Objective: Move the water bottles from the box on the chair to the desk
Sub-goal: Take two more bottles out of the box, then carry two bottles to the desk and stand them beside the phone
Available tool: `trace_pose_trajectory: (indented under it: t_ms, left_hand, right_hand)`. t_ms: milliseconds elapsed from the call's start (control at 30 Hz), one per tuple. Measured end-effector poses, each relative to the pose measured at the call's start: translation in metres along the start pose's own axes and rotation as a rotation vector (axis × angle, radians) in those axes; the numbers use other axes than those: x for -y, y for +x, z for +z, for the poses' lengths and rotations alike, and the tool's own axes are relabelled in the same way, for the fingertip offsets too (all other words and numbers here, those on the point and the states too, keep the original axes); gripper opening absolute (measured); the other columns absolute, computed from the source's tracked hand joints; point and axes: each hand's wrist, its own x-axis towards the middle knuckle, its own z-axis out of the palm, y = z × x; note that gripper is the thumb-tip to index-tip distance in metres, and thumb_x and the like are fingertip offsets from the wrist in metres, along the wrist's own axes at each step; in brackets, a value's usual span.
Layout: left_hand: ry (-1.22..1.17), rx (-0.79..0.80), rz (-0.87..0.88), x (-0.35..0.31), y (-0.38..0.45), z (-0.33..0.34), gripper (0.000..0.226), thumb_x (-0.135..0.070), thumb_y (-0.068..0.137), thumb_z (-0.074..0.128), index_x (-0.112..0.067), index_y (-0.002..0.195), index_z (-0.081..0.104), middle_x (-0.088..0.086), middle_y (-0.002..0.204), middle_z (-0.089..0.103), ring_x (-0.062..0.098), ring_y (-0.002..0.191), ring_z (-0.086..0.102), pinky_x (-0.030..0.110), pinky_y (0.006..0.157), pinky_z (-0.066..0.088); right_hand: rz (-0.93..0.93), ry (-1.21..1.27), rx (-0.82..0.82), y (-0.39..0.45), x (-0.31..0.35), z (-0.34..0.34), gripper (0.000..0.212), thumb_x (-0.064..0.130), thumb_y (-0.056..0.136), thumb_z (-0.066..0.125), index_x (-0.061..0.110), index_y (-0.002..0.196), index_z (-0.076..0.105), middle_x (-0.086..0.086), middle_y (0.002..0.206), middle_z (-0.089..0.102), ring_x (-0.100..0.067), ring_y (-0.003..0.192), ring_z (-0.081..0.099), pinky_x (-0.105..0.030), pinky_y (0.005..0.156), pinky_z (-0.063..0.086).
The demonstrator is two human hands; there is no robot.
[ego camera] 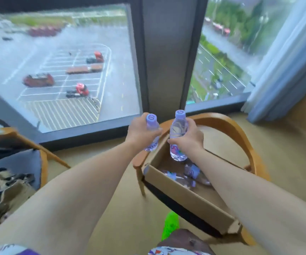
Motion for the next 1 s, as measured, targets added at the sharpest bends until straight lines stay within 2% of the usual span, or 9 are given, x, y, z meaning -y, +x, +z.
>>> trace_pose_trajectory:
  t_ms: [133,233,367,567,700,800,867,933,1000]
  left_hand:
    - [0.062,-0.195,-0.057,0.018,-0.045,-0.086,0.035,-0.045,0.064,0.076,-0.026,0.087,0.057,0.002,0.088,0.068,0.025,0.088,0.065,0.037,0.08,0.054]
    - [0.092,-0.309,-0.099,0.039,-0.082,-0.147,0.042,-0.048,0.064,0.077,-0.023,0.095,0.062,0.005,0.092,0.07,0.028,0.091,0.066,0.037,0.083,0.054]
    - [0.148,-0.48,-0.181,0.073,-0.143,-0.225,0.041,-0.048,0.064,0.077,-0.024,0.094,0.063,0.003,0.091,0.07,0.025,0.09,0.065,0.032,0.081,0.052]
    - [0.163,-0.738,-0.344,0.132,-0.265,-0.316,0.04,-0.049,0.066,0.08,-0.028,0.092,0.059,0.004,0.095,0.069,0.027,0.093,0.064,0.032,0.078,0.049]
    - [0.157,-0.869,-0.485,0.169,-0.35,-0.363,0.045,-0.05,0.068,0.082,-0.021,0.097,0.062,0.002,0.099,0.07,0.025,0.095,0.064,0.038,0.083,0.054]
    - [0.115,-1.009,-0.581,0.192,-0.412,-0.394,0.046,-0.042,0.068,0.084,-0.018,0.103,0.067,0.004,0.101,0.071,0.026,0.095,0.065,0.034,0.084,0.053]
    - [0.086,-1.101,-0.632,0.205,-0.451,-0.412,0.039,-0.035,0.07,0.085,-0.016,0.099,0.067,0.005,0.097,0.071,0.025,0.092,0.064,0.027,0.077,0.05]
    - [0.08,-1.206,-0.686,0.216,-0.491,-0.427,0.032,-0.033,0.07,0.086,-0.019,0.087,0.063,-0.002,0.083,0.066,0.02,0.08,0.06,0.016,0.058,0.039]
    - [0.085,-1.3,-0.764,0.226,-0.531,-0.44,0.034,-0.04,0.069,0.085,-0.022,0.085,0.061,-0.005,0.081,0.063,0.018,0.077,0.059,0.017,0.055,0.038]
  right_hand:
    - [-0.164,0.043,0.097,-0.046,0.068,0.029,0.072,0.03,0.049,0.094,0.029,0.106,0.051,0.019,0.082,0.061,0.0,0.07,0.061,-0.02,0.067,0.044]
    - [-0.298,0.096,0.194,-0.09,0.112,0.058,0.065,0.033,0.05,0.094,0.031,0.098,0.05,0.023,0.084,0.063,0.002,0.076,0.062,-0.021,0.072,0.048]
    - [-0.496,0.165,0.328,-0.159,0.167,0.105,0.058,0.031,0.052,0.091,0.035,0.096,0.054,0.036,0.088,0.062,0.012,0.087,0.058,-0.003,0.066,0.037]
    - [-0.642,0.183,0.574,-0.272,0.227,0.184,0.065,0.033,0.046,0.089,0.031,0.102,0.057,0.017,0.096,0.07,-0.004,0.089,0.067,-0.029,0.08,0.055]
    - [-0.776,0.157,0.719,-0.355,0.261,0.228,0.07,0.035,0.047,0.094,0.028,0.105,0.055,0.016,0.088,0.065,-0.009,0.082,0.063,-0.024,0.065,0.049]
    - [-0.872,0.138,0.847,-0.416,0.282,0.259,0.072,0.039,0.049,0.094,0.028,0.105,0.052,0.014,0.089,0.064,-0.01,0.085,0.063,-0.029,0.071,0.051]
    - [-0.924,0.122,0.936,-0.456,0.294,0.278,0.072,0.04,0.048,0.093,0.029,0.105,0.051,0.011,0.092,0.065,-0.014,0.089,0.064,-0.034,0.076,0.054]
    - [-0.966,0.123,1.031,-0.498,0.304,0.298,0.073,0.04,0.047,0.092,0.031,0.106,0.05,0.012,0.091,0.062,-0.013,0.088,0.063,-0.033,0.075,0.053]
    - [-1.006,0.122,1.129,-0.541,0.313,0.317,0.071,0.04,0.048,0.091,0.033,0.103,0.047,0.016,0.089,0.059,-0.01,0.085,0.061,-0.029,0.07,0.049]
